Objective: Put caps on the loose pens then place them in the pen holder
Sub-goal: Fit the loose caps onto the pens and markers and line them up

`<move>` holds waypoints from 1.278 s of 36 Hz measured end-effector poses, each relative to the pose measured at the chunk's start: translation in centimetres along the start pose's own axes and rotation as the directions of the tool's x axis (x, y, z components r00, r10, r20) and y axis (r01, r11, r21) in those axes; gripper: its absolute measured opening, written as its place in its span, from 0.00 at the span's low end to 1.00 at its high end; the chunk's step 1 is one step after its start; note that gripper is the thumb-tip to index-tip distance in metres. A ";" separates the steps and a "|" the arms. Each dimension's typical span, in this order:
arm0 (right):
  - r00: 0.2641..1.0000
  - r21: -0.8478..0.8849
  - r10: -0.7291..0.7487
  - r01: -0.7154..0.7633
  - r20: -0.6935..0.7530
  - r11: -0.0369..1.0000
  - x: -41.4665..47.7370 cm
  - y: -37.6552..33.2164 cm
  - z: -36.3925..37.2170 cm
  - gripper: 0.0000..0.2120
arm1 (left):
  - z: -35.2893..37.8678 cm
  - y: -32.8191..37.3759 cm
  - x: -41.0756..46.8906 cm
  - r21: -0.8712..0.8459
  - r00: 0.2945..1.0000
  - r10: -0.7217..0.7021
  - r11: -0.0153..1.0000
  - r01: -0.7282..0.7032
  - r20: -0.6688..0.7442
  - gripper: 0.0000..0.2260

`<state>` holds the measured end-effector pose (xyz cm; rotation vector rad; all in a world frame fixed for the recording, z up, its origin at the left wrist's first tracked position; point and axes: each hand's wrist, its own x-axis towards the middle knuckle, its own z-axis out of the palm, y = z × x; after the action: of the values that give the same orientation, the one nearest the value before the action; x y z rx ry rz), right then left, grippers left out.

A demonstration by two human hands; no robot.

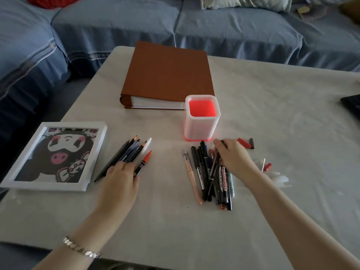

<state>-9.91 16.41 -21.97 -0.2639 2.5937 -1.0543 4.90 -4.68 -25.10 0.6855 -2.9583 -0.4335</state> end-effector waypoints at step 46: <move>0.976 0.369 -0.209 0.219 -0.066 0.903 -7.3 1.5 -5.1 0.14 | -2.9 8.2 -1.7 -0.432 0.909 0.417 0.819 -0.378 -0.005 0.12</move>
<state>-5.06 22.92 -17.91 -0.4496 2.3558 -1.6117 3.42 2.38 -19.99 -0.0077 -2.8156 -1.0410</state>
